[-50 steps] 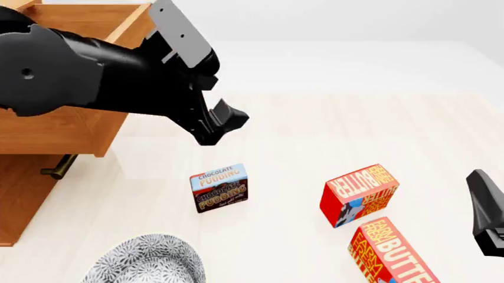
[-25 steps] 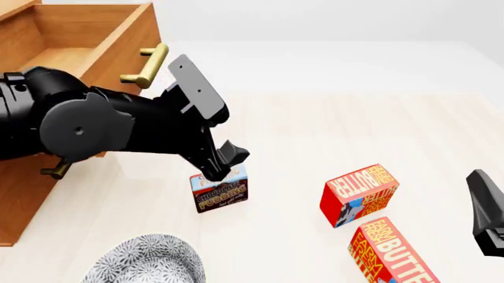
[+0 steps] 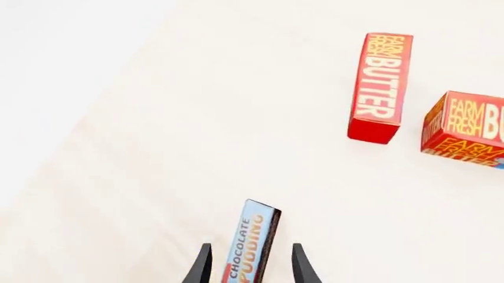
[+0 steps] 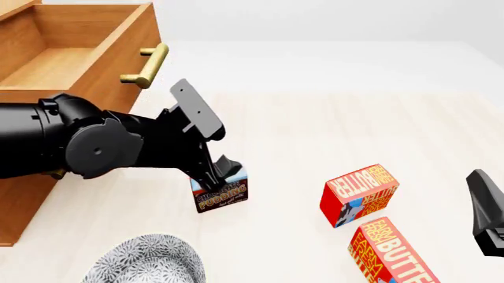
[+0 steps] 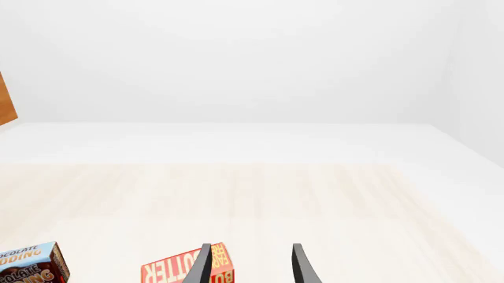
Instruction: Put the chocolate pudding in the top drawer of the cabinet and close it.
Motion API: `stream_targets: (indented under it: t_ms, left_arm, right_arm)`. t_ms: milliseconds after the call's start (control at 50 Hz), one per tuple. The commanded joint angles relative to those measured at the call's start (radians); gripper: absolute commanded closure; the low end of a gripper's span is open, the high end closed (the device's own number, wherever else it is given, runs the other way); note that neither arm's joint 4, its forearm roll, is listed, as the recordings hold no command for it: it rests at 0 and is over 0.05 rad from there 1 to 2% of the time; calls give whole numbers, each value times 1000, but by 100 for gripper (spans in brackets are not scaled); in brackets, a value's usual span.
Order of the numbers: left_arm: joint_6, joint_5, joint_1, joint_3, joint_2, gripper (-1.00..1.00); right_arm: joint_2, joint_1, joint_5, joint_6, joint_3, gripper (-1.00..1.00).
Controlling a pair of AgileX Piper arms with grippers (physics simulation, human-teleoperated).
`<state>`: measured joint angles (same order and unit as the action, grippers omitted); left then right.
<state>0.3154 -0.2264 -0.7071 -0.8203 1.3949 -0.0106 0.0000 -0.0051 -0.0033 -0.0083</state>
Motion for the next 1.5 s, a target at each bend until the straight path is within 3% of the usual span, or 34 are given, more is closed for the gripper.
stream_targets:
  t_ms: [20,60,80,240,440,1240,1500]
  left_arm:
    - [-9,17,44,9,3,-100]
    - [16,30,51,20,12,-100]
    - [-10,22,58,1,14,-100]
    - [10,76,73,24,79,-100]
    - [-22,114,65,27,144,-100]
    - [-103,137,25,34,190,-100]
    - [-84,152,51,60,183,-100]
  right_arm:
    - [2,0,1,0,1,-100]
    - [2,0,1,0,1,-100]
    - [2,0,1,0,1,-100]
    - [2,0,1,0,1,-100]
    - [2,0,1,0,1,-100]
    - [2,0,1,0,1,-100]
    - [2,0,1,0,1,-100]
